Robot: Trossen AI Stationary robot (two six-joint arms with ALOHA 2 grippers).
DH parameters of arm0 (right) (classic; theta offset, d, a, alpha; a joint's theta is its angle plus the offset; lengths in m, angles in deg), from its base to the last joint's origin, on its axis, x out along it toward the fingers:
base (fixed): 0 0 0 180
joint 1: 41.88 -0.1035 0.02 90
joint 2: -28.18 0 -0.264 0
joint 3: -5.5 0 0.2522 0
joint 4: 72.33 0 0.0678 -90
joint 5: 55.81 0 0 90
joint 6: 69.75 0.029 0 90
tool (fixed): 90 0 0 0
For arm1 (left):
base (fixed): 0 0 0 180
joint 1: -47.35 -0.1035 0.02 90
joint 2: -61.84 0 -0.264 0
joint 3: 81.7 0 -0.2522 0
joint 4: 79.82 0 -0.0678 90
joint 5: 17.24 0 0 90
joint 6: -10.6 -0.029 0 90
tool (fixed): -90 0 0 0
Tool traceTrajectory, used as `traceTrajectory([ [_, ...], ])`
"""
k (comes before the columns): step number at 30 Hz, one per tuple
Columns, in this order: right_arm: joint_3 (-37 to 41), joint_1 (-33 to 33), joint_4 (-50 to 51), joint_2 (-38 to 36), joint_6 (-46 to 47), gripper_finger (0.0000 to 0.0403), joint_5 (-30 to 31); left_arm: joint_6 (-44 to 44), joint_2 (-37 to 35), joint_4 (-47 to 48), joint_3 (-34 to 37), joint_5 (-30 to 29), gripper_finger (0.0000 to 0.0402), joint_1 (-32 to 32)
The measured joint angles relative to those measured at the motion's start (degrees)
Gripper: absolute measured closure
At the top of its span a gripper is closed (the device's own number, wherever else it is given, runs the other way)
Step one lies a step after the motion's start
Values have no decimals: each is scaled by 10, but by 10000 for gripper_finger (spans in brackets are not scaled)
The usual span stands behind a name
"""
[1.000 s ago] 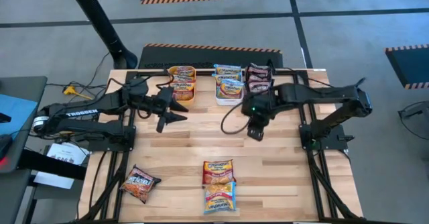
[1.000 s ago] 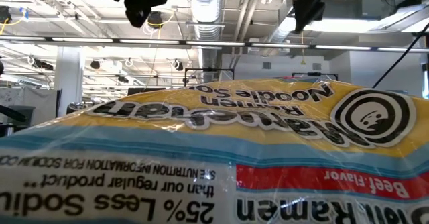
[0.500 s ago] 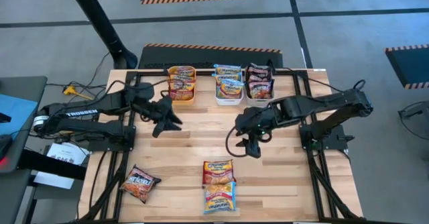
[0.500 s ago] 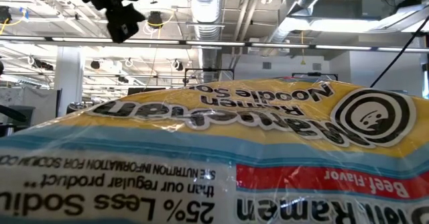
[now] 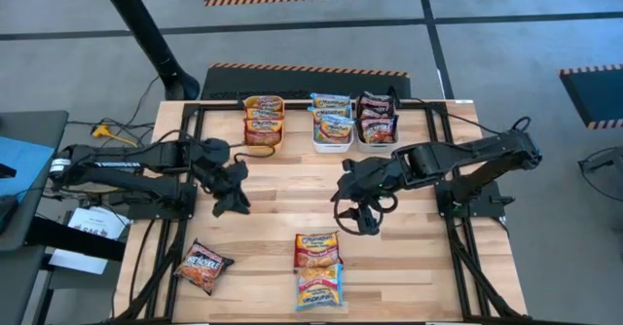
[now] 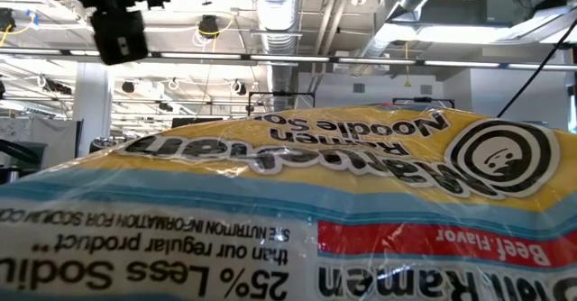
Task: Sort Maruchan noodles
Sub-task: Put the red noodle pack into the yellow bin
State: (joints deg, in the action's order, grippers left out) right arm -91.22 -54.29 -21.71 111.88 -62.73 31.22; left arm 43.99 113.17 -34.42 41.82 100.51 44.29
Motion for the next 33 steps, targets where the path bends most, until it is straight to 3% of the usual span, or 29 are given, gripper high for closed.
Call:
traceTrajectory([
  [9,0,2,-5,0,-2,172,0,100,0,90,0,-20,244,62],
  [14,0,2,-5,0,-2,172,0,141,0,132,0,-60,244,85],
  [21,0,2,-5,0,-15,172,0,128,0,147,0,-74,239,110],
  [33,0,2,7,0,-28,172,0,165,31,198,0,-126,193,129],
])
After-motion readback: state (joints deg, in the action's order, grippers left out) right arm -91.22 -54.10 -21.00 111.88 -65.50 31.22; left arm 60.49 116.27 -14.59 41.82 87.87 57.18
